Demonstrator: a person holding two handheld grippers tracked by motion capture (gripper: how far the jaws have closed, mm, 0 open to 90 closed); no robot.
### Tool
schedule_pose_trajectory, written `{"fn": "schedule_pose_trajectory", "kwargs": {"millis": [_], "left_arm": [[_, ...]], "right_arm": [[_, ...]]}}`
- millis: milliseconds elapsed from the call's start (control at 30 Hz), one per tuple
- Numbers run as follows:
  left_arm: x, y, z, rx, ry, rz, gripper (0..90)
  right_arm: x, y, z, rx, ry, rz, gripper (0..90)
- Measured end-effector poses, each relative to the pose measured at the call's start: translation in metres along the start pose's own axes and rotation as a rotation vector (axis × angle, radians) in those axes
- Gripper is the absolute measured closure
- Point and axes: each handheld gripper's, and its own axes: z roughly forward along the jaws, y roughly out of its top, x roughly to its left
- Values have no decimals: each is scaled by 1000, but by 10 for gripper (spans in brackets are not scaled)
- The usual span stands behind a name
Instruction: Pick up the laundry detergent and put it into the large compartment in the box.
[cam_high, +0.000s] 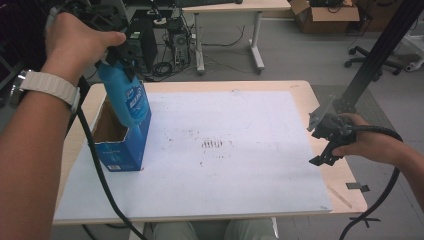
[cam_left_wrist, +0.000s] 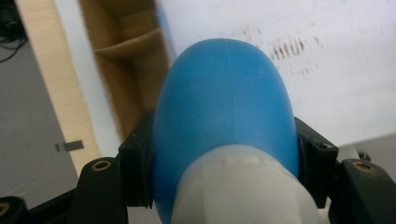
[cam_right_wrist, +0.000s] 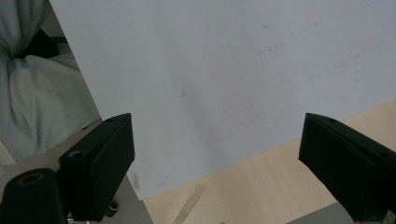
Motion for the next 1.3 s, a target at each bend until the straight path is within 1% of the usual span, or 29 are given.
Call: {"fn": "schedule_pose_trajectory", "kwargs": {"millis": [33,67,100,133,167,200,233,267,333,367,467,500,533,633,667,733,767,800,900,933,967,1000,1033,1067,1100,1167,1200,1233,1300], "left_arm": [[4,1,-1,-3,5,-14,375],[4,1,-1,-3,5,-14,375],[10,1,-1,-12,13,-36,375],[10,1,-1,-12,13,-36,375],[15,2,-1,-23,21,-55,375],[19,3,-1,-28,27,-60,375],[19,3,-1,-28,27,-60,375],[24,3,0,-35,33,-73,375],[27,4,1,-40,37,-77,375],[34,4,4,-50,46,-82,375],[43,5,12,-56,63,-89,375],[43,5,12,-56,63,-89,375],[47,6,17,-62,75,-100,375],[50,6,22,-60,84,-101,375],[52,6,26,-56,88,-104,375],[57,6,34,-60,81,-118,375],[59,7,38,-52,76,-120,375],[59,7,38,-52,76,-120,375],[61,6,47,-59,75,-127,375],[62,6,55,-52,72,-129,375],[62,6,55,-52,72,-129,375],[64,6,62,-48,71,-127,375],[64,6,62,-48,71,-127,375],[65,6,71,-32,69,-125,375],[65,6,71,-32,69,-125,375],[68,4,83,-23,71,-127,375],[68,4,83,-23,71,-127,375],[69,3,91,-23,76,-128,375],[71,2,99,-15,79,-125,375]], "right_arm": [[0,1,0,-1,0,-1,105],[0,1,0,-1,0,-1,105],[0,1,1,1,2,1,105],[0,1,1,1,2,1,105],[0,2,2,5,2,2,105],[0,2,2,5,4,1,105],[0,2,2,5,4,1,105],[-1,2,3,5,5,3,105],[-1,2,3,5,5,4,105],[-1,2,3,6,5,7,105],[-2,1,3,4,3,12,106],[-2,1,3,4,3,12,106],[-3,1,4,5,4,14,105],[-4,0,6,18,7,18,106],[-4,0,6,18,7,18,106],[-4,1,6,15,6,22,105],[-4,1,6,13,7,24,105],[-4,1,6,13,7,24,105],[-5,2,8,21,10,23,105],[-5,2,9,23,11,26,106],[-5,2,9,23,9,25,105],[-5,2,9,22,10,24,105],[-5,2,9,22,10,24,105],[-5,3,9,23,11,25,106],[-5,3,9,23,11,25,106],[-5,3,10,23,12,27,106],[-5,3,10,23,12,27,106],[-5,2,11,26,12,29,106],[-5,1,12,27,14,30,106]]}}
